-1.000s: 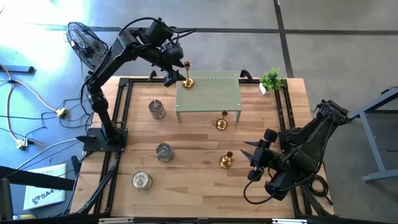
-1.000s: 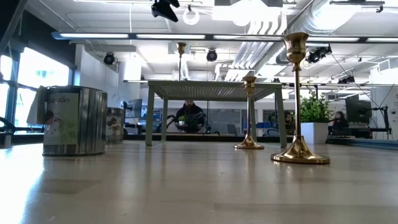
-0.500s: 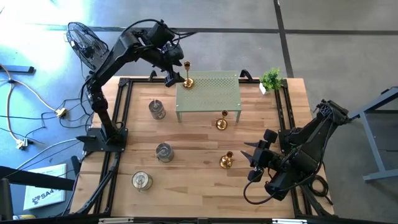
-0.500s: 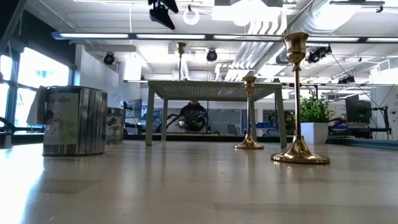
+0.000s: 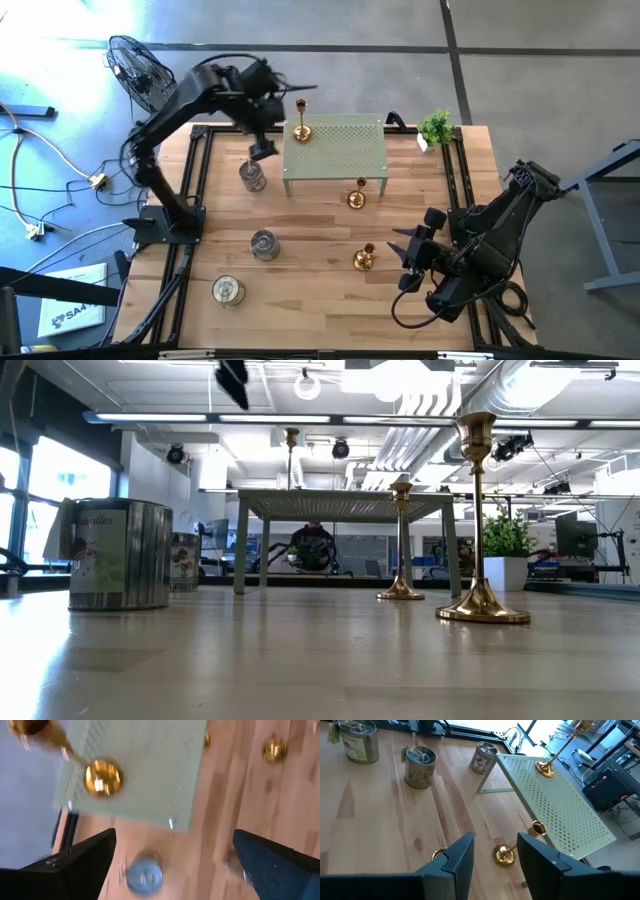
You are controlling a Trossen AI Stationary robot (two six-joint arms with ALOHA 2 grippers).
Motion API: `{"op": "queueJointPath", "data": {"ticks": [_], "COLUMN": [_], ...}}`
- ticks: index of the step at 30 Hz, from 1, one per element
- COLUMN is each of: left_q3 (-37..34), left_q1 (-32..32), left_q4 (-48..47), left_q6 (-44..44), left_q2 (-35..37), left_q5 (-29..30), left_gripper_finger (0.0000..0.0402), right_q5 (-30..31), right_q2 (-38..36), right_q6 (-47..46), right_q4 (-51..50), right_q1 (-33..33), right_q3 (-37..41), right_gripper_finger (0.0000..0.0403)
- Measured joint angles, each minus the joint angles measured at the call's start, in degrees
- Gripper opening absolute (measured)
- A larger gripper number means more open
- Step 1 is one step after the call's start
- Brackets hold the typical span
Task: Pick & Place candle stick holders
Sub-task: Put the middle right silver scented candle on the shelf
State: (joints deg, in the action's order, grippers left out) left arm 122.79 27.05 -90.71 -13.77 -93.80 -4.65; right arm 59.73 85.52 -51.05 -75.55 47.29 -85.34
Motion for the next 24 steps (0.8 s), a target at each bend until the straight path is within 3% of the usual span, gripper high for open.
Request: {"op": "queueJointPath", "data": {"ticks": [5,9,18,24], "left_q3": [-6.44,-15.43,-48.23,-67.4], "left_q1": [-4.76,-8.93,-16.95,-21.82], "left_q4": [0.76,2.89,24.86,30.85], "left_q6": [2.76,7.81,12.75,7.27], "left_q2": [8.39,17.57,46.33,61.3], "left_q5": [3.18,4.39,4.47,-4.13], "left_gripper_finger": [0.0395,0.0395,0.0395,0.0395], "right_q5": [0.17,0.03,-0.1,0.75], "right_q2": [0.0,0.0,0.0,0.0], "right_q6": [0.04,0.04,0.07,0.52], "right_q4": [-0.67,-0.72,-1.73,-1.77], "right_q1": [0.0,0.0,0.0,0.0], "right_q3": [0.0,0.0,0.0,0.0], "right_gripper_finger": [0.0145,0.0145,0.0145,0.0145]}}
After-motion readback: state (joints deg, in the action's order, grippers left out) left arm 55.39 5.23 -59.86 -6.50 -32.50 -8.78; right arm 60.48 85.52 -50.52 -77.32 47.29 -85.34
